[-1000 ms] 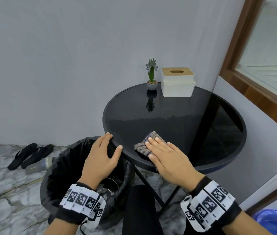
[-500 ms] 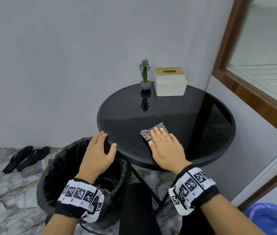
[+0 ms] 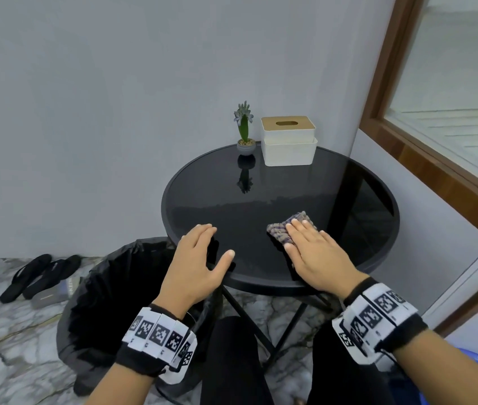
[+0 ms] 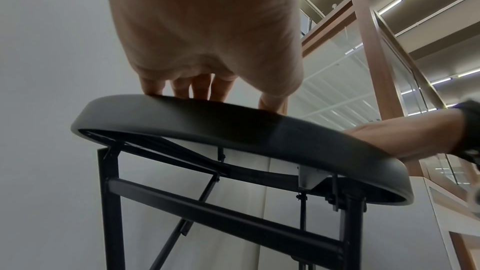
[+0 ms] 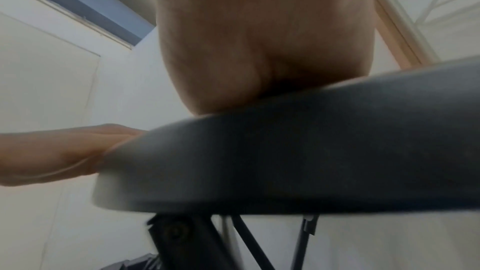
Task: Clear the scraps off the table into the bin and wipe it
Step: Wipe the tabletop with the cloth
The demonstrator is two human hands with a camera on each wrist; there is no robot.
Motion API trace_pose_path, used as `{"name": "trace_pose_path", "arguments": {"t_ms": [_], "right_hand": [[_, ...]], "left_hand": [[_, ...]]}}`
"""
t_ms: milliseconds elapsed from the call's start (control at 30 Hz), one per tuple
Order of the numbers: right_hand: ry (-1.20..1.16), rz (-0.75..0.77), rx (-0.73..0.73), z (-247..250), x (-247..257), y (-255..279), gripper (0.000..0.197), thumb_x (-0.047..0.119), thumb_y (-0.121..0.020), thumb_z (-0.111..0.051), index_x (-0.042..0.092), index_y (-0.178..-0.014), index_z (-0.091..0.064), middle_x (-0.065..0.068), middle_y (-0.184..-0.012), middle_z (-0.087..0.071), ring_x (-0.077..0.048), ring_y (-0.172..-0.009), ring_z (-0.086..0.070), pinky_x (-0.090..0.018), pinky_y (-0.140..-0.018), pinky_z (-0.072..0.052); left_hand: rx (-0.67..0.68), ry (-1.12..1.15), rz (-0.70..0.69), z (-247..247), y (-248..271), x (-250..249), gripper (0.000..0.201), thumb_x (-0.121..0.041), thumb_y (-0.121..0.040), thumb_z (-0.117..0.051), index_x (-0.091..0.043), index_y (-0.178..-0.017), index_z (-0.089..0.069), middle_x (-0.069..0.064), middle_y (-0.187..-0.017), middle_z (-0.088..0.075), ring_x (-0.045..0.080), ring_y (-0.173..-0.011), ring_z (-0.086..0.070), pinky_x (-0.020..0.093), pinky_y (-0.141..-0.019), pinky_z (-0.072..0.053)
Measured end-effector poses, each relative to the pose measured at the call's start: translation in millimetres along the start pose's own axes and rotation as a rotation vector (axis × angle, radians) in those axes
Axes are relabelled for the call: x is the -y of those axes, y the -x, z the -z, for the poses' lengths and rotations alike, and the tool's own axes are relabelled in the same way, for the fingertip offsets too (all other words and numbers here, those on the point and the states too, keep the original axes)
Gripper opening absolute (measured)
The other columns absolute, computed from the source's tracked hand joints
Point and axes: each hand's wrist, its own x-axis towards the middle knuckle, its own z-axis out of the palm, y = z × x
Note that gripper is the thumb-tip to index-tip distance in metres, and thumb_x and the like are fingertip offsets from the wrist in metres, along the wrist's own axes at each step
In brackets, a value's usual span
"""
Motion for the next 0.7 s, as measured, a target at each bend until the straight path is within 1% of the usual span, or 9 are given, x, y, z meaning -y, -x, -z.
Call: {"name": "trace_pose_path", "arguments": {"t_ms": [33, 100, 200, 333, 433, 533, 633, 700], "right_hand": [[-0.006, -0.011, 0.021, 2.5, -3.3, -7.9, 0.056, 0.041, -0.102, -0.021, 0.019, -0.153, -0.018, 0.004, -0.162, -0.014, -0.012, -0.149, -0.008, -0.036, -0.119, -0.012], [-0.012, -0.025, 0.075, 7.7, -8.1, -25.3, 0.056, 0.038, -0.103, -0.022, 0.017, -0.153, -0.016, 0.001, -0.163, -0.011, -0.014, -0.149, -0.007, -0.039, -0.119, -0.011], [0.002, -0.028, 0.151, 12.2, -7.1, -48.1, 0.056, 0.036, -0.103, -0.021, 0.013, -0.153, -0.013, -0.002, -0.163, -0.007, -0.018, -0.15, -0.004, -0.044, -0.119, -0.012], [0.015, -0.007, 0.158, 10.2, 6.9, -60.7, 0.058, 0.036, -0.102, -0.019, 0.013, -0.154, -0.01, -0.002, -0.163, -0.005, -0.019, -0.15, -0.001, -0.045, -0.119, -0.011], [0.022, 0.095, 0.162, 5.1, 18.9, -53.3, 0.057, 0.037, -0.103, -0.019, 0.015, -0.154, -0.009, 0.0, -0.163, -0.004, -0.017, -0.15, 0.0, -0.042, -0.119, -0.008], [-0.008, 0.187, 0.156, 5.0, 19.1, -34.1, 0.055, 0.038, -0.103, -0.021, 0.02, -0.154, -0.01, 0.005, -0.163, -0.005, -0.013, -0.149, 0.0, -0.037, -0.119, -0.005], [-0.04, 0.22, 0.114, 6.0, 3.9, -9.6, 0.054, 0.04, -0.103, -0.023, 0.024, -0.154, -0.011, 0.01, -0.162, -0.006, -0.006, -0.148, 0.0, -0.032, -0.119, -0.004], [-0.026, 0.198, 0.073, 6.3, -10.3, 1.0, 0.054, 0.04, -0.103, -0.023, 0.025, -0.154, -0.013, 0.011, -0.162, -0.008, -0.005, -0.148, -0.002, -0.03, -0.119, -0.007]], "left_hand": [[0.001, -0.01, -0.008, -2.4, 0.3, -0.5, 0.066, -0.057, -0.091, -0.052, -0.019, -0.144, -0.043, -0.007, -0.151, -0.039, 0.01, -0.144, -0.025, 0.037, -0.12, -0.017], [-0.002, -0.022, -0.009, -5.5, 0.9, -0.1, 0.068, -0.058, -0.09, -0.051, -0.019, -0.145, -0.042, -0.006, -0.151, -0.039, 0.011, -0.143, -0.026, 0.036, -0.121, -0.014], [-0.008, -0.019, -0.006, -8.6, 1.9, 2.0, 0.072, -0.062, -0.089, -0.049, -0.019, -0.146, -0.04, -0.006, -0.152, -0.037, 0.012, -0.144, -0.025, 0.035, -0.121, -0.012], [-0.034, -0.029, -0.016, -12.1, 3.8, 4.2, 0.073, -0.063, -0.088, -0.045, -0.017, -0.145, -0.042, -0.005, -0.151, -0.038, 0.009, -0.143, -0.024, 0.034, -0.121, -0.008], [-0.042, -0.032, -0.007, -11.9, 4.5, 6.9, 0.075, -0.064, -0.087, -0.044, -0.016, -0.144, -0.042, -0.004, -0.151, -0.039, 0.01, -0.144, -0.024, 0.033, -0.121, -0.008], [-0.033, -0.027, 0.004, -11.3, 5.3, 6.3, 0.076, -0.064, -0.087, -0.045, -0.016, -0.146, -0.04, -0.003, -0.152, -0.037, 0.012, -0.145, -0.022, 0.033, -0.121, -0.01], [-0.035, -0.008, 0.027, -10.3, 6.1, 5.0, 0.073, -0.058, -0.09, -0.052, -0.016, -0.148, -0.037, -0.003, -0.154, -0.035, 0.011, -0.146, -0.021, 0.027, -0.12, -0.008], [-0.034, 0.001, 0.038, -9.6, 6.2, 4.0, 0.072, -0.056, -0.09, -0.053, -0.015, -0.148, -0.037, -0.003, -0.154, -0.034, 0.011, -0.146, -0.021, 0.029, -0.121, -0.011]]}}
